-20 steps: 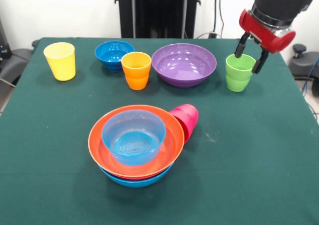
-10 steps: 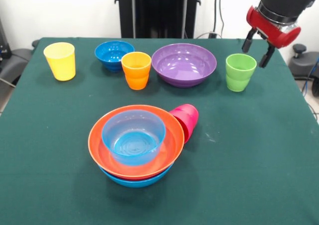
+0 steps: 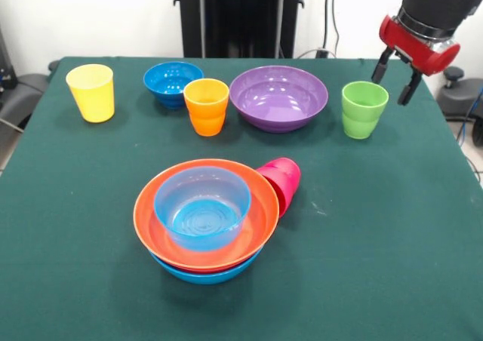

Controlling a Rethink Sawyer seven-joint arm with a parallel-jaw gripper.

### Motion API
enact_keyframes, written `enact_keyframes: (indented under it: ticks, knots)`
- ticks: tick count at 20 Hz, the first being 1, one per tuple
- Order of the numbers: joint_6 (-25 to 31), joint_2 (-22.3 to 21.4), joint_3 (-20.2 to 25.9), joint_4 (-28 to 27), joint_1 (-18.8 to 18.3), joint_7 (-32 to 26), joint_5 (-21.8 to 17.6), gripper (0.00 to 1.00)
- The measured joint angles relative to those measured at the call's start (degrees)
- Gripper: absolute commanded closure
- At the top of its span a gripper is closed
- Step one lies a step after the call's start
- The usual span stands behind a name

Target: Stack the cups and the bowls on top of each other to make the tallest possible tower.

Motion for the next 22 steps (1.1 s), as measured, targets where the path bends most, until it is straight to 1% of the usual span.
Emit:
enact_keyframes:
  ticks: [15,22]
  knots:
    - [-6.31,4.88,-0.01,1.17,0.04,0.00,0.00,0.00]
    - [-7.43,5.43,-0.31,1.17,0.21,0.00,0.02,0.00]
